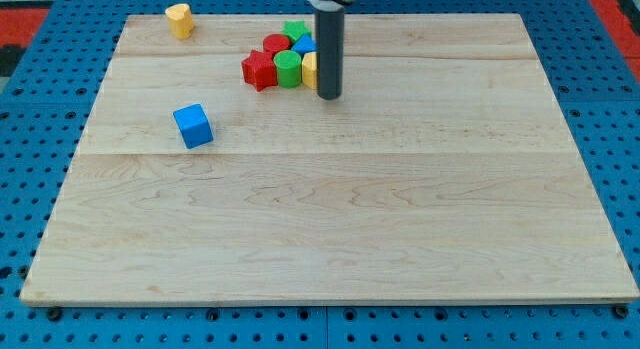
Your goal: Slide the blue cube right to the yellow hexagon
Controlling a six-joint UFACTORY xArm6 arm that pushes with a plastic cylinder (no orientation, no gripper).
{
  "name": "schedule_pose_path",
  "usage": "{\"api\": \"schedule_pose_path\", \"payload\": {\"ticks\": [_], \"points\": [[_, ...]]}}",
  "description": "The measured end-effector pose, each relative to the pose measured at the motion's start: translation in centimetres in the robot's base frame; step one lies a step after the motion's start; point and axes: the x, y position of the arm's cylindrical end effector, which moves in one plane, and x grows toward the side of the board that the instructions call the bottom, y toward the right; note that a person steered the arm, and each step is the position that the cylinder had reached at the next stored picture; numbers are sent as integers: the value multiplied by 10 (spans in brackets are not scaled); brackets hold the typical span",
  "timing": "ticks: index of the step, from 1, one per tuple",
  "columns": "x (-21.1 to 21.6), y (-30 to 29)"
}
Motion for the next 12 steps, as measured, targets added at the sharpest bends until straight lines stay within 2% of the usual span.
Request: {"api": "schedule_pose_path", "payload": {"ticks": [1,2,3,4,5,7,8,9,10,11,12], "points": [[75,-4],[110,-116],[111,-242],[73,-249],[47,-215],[44,-26],[37,21],[60,33],[53,-79],[34,-124],[10,-55]]}}
